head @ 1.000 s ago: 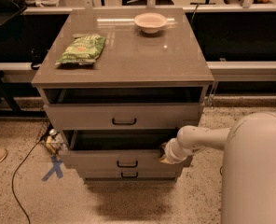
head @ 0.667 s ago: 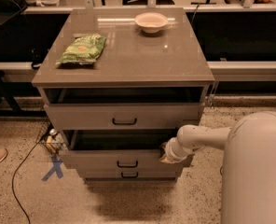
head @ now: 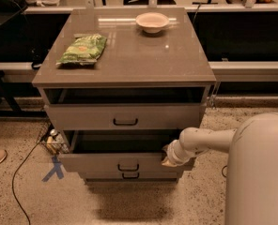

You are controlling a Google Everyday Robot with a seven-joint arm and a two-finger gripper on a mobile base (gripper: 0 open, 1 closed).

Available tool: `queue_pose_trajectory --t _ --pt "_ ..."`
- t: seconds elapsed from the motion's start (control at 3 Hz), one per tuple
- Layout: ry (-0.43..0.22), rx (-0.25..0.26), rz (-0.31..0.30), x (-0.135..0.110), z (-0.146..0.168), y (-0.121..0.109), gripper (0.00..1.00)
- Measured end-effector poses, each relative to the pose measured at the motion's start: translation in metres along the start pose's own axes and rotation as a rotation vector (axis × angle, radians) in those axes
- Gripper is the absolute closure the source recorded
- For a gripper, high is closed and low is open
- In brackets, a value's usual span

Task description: Open middle drawer

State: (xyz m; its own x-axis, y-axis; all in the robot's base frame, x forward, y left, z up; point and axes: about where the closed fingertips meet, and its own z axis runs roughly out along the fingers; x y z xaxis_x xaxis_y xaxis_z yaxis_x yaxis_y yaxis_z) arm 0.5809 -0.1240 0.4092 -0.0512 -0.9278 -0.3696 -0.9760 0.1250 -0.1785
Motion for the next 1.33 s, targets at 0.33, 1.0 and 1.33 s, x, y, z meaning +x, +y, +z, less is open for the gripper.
queue_pose_trajectory --t 0.33,1.0,1.33 --pt "0.000 -0.003 -0.001 -0.0004 0.0014 0.0013 0.81" --pt "-0.001 -0.005 -0.001 -0.0007 0.0023 0.0021 0.34" --pt "-0.001 -0.008 -0.001 -0.0010 0.0037 0.0034 0.11"
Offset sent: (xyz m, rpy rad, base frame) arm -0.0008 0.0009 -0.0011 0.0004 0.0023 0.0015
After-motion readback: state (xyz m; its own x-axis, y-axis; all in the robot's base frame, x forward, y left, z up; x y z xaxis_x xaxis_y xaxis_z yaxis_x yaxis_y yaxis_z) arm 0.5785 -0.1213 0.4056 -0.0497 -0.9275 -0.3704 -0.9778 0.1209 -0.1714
